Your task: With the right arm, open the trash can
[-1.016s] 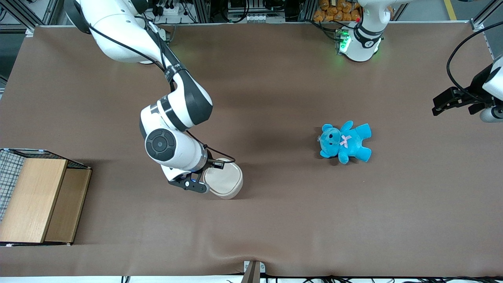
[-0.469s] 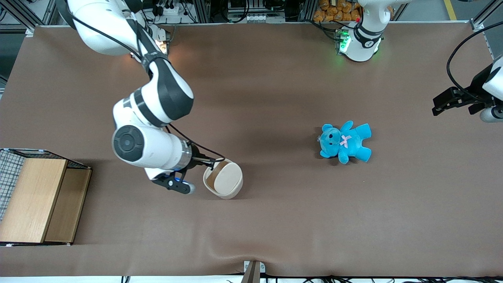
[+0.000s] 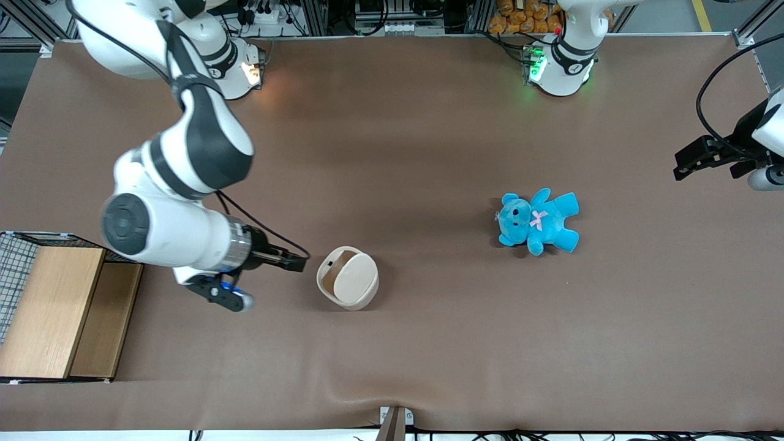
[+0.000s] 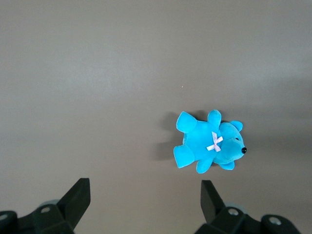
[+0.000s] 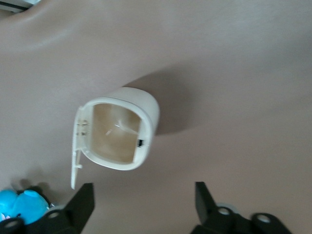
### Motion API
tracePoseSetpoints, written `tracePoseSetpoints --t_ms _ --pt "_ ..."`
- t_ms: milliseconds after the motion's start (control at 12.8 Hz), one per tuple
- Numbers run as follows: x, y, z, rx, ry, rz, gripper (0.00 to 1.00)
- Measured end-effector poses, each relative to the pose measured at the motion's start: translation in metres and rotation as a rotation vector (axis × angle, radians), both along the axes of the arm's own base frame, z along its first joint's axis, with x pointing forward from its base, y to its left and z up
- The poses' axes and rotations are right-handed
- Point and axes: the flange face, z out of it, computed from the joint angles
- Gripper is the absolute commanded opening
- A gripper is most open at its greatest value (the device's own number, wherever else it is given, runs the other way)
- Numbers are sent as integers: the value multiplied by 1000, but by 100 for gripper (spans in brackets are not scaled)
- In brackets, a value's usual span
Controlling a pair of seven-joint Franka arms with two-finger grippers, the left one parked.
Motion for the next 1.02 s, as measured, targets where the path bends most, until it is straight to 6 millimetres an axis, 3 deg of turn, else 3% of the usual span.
tracePoseSetpoints --t_ms 234,547,859,1016 --pt "-3 -42 21 -133 -11 51 100" --pt "-20 -76 70 -222 -28 79 100" --pt "-34 -151 119 -205 -31 127 100" --pt "-47 -176 140 -202 -21 136 100"
